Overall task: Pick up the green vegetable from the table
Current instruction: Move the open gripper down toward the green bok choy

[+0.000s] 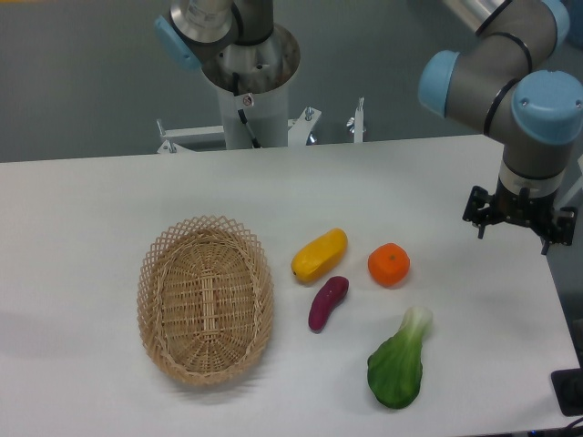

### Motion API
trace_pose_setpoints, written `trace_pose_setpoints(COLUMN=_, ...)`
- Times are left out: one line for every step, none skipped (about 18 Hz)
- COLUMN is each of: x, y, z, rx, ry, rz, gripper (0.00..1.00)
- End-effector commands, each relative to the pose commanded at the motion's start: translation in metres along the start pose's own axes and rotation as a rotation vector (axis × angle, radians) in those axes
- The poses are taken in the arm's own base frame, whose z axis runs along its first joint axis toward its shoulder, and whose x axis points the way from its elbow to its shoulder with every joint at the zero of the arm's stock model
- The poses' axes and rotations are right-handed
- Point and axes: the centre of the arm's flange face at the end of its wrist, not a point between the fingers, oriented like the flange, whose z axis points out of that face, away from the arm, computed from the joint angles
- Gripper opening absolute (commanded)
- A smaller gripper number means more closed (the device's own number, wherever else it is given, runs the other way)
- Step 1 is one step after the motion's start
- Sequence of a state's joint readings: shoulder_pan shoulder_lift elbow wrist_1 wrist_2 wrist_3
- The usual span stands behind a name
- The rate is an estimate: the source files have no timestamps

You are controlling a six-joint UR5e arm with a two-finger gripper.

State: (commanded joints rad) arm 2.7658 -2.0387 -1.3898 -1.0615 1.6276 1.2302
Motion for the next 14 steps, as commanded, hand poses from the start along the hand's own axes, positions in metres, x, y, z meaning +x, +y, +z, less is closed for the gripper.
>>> trace_pose_setpoints(x=0.0, y=0.0, z=0.001, rx=0.003, ry=0.001, rz=0.0, gripper=1.0)
trace_pose_setpoints(x=0.0, y=-0.001, z=0.001, rx=0.006, ry=-0.003, rz=0.0, gripper=1.0)
trace_pose_setpoints(x=0.0, y=-0.001, z=0.001, rx=0.01, ry=-0.006, rz=0.0, gripper=1.0)
trace_pose_setpoints(x=0.0, y=-0.001, z=0.002, rx=0.013, ry=-0.008, rz=-0.01, gripper=1.0)
trace_pose_setpoints(x=0.001, y=-0.001, z=0.003, rx=0.018, ry=-0.016, rz=-0.035, gripper=1.0)
trace_pose_setpoints(x=0.0, y=-0.003, z=0.002, rx=0.034, ry=-0.034, rz=-0.066, gripper=1.0)
trace_pose_setpoints(x=0.0, y=-0.009, z=0.005, rx=0.052, ry=-0.043, rz=-0.107, gripper=1.0)
trace_pose_setpoints(x=-0.001, y=-0.016, z=0.007, rx=0.066, ry=-0.055, rz=-0.155, gripper=1.0)
trace_pose_setpoints(x=-0.003, y=-0.018, z=0.004, rx=0.076, ry=-0.07, rz=-0.191, gripper=1.0)
trace_pose_setpoints(x=-0.004, y=-0.019, z=0.003, rx=0.079, ry=-0.074, rz=-0.202, gripper=1.0)
trace_pose_setpoints(x=-0.003, y=-0.019, z=0.004, rx=0.078, ry=-0.072, rz=-0.207, gripper=1.0)
trace_pose_setpoints(x=-0.003, y=-0.019, z=0.003, rx=0.079, ry=-0.073, rz=-0.21, gripper=1.0)
trace_pose_setpoints(x=-0.003, y=-0.02, z=0.003, rx=0.08, ry=-0.075, rz=-0.21, gripper=1.0)
trace_pose_setpoints(x=-0.003, y=-0.02, z=0.003, rx=0.081, ry=-0.076, rz=-0.215, gripper=1.0)
